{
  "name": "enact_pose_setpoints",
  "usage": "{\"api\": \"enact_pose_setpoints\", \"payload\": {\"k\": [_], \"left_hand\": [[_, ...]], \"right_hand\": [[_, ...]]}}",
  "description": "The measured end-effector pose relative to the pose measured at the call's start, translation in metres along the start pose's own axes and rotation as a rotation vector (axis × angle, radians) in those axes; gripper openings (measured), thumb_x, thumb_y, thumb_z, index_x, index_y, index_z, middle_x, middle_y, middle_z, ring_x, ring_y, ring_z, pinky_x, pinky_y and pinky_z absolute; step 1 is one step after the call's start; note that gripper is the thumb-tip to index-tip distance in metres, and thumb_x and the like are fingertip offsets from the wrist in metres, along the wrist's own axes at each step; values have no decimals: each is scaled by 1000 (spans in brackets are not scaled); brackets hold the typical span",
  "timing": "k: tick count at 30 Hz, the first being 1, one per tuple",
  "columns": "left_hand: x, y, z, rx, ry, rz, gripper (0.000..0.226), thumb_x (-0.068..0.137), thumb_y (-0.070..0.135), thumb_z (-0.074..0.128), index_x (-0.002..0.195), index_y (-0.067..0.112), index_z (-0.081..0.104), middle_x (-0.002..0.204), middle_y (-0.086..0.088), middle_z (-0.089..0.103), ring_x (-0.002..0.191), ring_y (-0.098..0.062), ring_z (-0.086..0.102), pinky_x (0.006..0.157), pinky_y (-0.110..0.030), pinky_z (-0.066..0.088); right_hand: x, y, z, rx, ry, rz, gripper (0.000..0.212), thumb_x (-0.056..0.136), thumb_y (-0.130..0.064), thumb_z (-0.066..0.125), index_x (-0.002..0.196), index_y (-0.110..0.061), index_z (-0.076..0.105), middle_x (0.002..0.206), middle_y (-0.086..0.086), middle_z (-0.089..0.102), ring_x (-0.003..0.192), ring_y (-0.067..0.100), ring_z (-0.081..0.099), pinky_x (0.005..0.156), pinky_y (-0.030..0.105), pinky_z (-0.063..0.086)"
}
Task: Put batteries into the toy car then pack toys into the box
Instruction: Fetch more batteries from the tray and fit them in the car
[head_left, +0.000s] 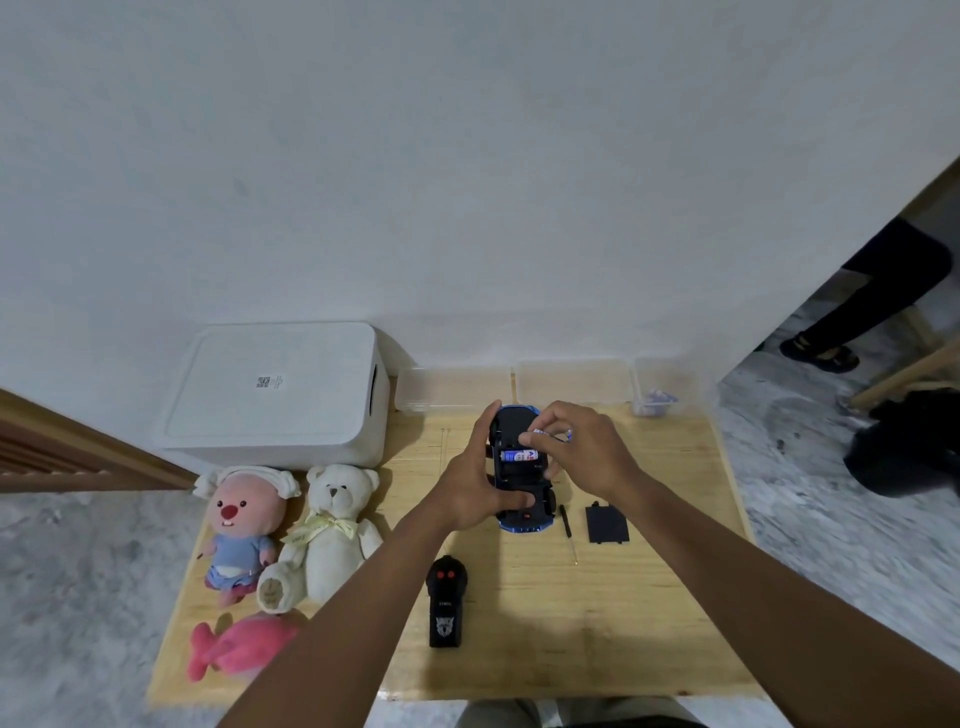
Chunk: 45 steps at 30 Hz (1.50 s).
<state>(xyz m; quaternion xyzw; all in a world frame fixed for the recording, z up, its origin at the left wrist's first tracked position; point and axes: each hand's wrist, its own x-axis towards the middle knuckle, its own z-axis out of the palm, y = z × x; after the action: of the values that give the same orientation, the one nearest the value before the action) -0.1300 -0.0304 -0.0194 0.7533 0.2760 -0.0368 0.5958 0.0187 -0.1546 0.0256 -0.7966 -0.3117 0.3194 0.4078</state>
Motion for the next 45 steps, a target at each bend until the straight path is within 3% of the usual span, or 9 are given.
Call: {"api": "enact_pose_setpoints", "payload": {"k": [3, 9, 13, 19, 28, 35, 38, 40, 45], "left_hand": [[-1, 1, 1, -14, 0, 7, 127, 75, 9, 88, 159, 50, 2, 137, 11, 59, 115, 2, 62, 94, -39, 60], [1, 5, 3, -46, 5, 10, 128, 73, 11, 89, 157, 53, 3, 140, 13, 56, 115, -14, 68, 96, -43, 59], [2, 8, 5, -61, 3, 13, 128, 74, 8, 89, 158, 52, 3, 138, 15, 57, 113, -13, 68, 94, -40, 60], [3, 6, 5, -74, 17, 11, 128, 74, 8, 89, 158, 53, 3, 131, 8, 63, 114, -13, 68, 95, -41, 60], [6, 9, 5, -97, 58, 24, 126, 75, 9, 89, 158, 53, 5, 130, 8, 61, 112, -13, 68, 95, -38, 60], [5, 10, 14, -87, 70, 33, 129, 72, 6, 89, 159, 51, 4, 129, 11, 63, 111, -10, 68, 93, -35, 60], [5, 12, 15, -77, 72, 39, 127, 74, 5, 88, 160, 47, 5, 124, 15, 62, 108, 2, 64, 86, -26, 60], [5, 13, 14, -81, 77, 40, 125, 75, 4, 88, 160, 46, 6, 124, 14, 60, 108, -2, 64, 79, -20, 58], [4, 15, 15, -81, 88, 46, 123, 76, 8, 88, 159, 47, 6, 123, 12, 59, 105, -13, 66, 77, -20, 58]], "right_hand": [[1, -1, -2, -46, 0, -55, 10, 81, -40, 81, 82, -31, 78, 85, -17, 75, 88, -2, 67, 83, 25, 47], [-1, -1, 3, -6, -14, -51, 17, 75, -40, 85, 89, -31, 79, 80, -17, 75, 86, -3, 67, 83, 23, 46], [-4, 4, 11, 6, 39, -79, 19, 74, -35, 87, 86, -27, 75, 79, -14, 75, 78, -2, 69, 78, 20, 46], [-4, 9, 17, -34, 77, -197, 17, 73, -28, 89, 87, -29, 80, 84, -14, 71, 84, 3, 67, 79, 25, 52], [-4, 16, 23, -96, 22, -140, 18, 82, -35, 81, 100, -34, 80, 84, -11, 70, 83, 4, 66, 80, 33, 57], [-7, 17, 27, -164, 134, -72, 18, 74, -33, 85, 86, -29, 73, 69, -13, 61, 62, 4, 62, 59, 32, 57], [-9, 15, 22, -187, 189, 0, 40, 67, -43, 88, 92, -32, 59, 71, -16, 63, 65, 0, 61, 55, 25, 48], [-11, 15, 20, -215, 218, 45, 51, 64, -49, 88, 101, -33, 56, 74, -17, 56, 69, 1, 55, 57, 24, 40], [-16, 17, 21, -210, 256, 54, 45, 62, -53, 88, 99, -39, 66, 113, -20, 51, 97, 1, 55, 78, 23, 44]]}}
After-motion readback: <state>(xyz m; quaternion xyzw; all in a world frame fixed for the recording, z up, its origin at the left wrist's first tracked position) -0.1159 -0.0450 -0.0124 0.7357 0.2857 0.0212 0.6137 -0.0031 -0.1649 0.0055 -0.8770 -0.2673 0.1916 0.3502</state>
